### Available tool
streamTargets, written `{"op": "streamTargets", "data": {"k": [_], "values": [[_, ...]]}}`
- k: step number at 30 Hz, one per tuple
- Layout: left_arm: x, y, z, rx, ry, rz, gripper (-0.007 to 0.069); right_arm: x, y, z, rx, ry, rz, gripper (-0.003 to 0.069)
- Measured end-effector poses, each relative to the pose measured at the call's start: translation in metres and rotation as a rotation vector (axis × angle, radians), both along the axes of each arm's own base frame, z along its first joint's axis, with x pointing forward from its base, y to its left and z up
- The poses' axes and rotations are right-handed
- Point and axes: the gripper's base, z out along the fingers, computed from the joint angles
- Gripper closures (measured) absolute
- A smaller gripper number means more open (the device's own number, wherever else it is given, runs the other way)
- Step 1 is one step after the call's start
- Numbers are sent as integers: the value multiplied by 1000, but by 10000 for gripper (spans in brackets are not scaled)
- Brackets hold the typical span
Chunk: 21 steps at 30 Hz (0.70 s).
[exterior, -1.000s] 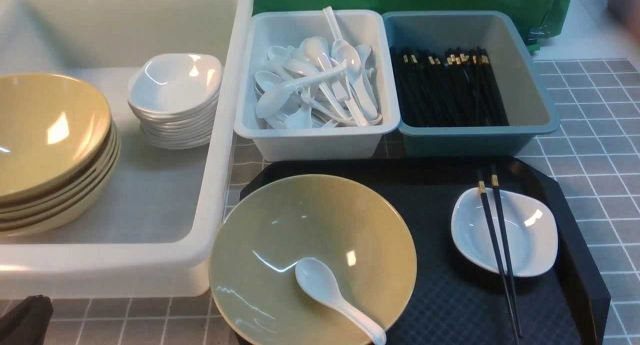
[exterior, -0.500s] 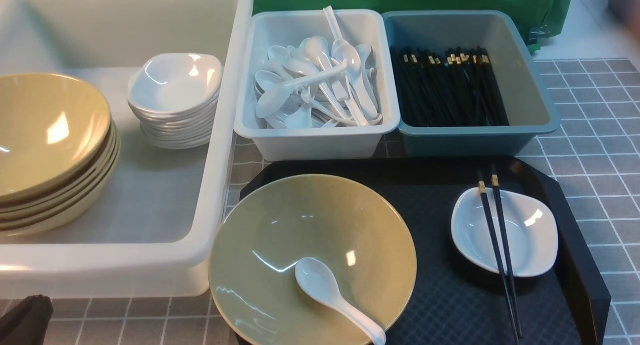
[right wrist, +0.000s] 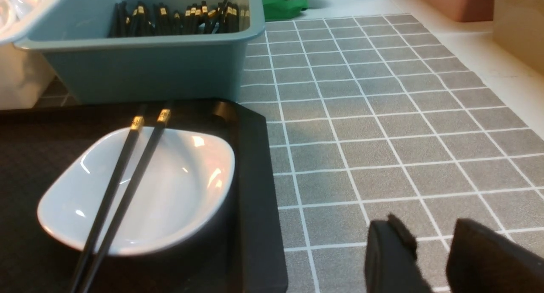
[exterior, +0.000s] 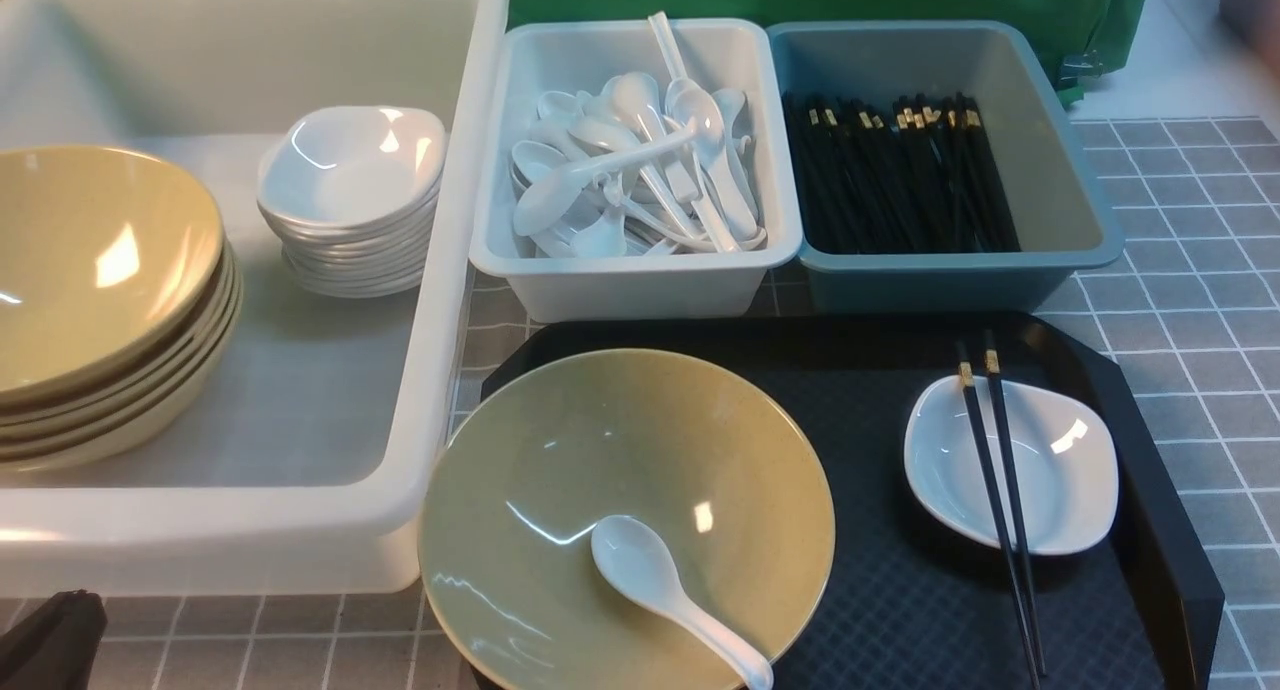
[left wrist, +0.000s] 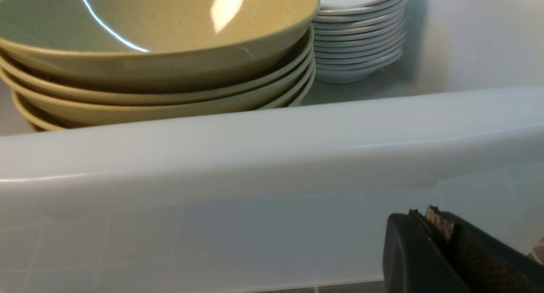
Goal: On grey table put chopsticks spoon bowls plates into blue grey white boxes.
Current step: 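Move the grippers toward the tableware on the black tray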
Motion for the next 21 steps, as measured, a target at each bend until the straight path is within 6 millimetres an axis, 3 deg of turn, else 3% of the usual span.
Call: {"op": "streamTargets", "data": {"k": [18,21], "values": [[0,0,0,2,-1,0,636,0,0,0,18,-2,-5,421],[0,-2,1,-103,-13,2,636,0,0,0,25,-3,-6,421]]}}
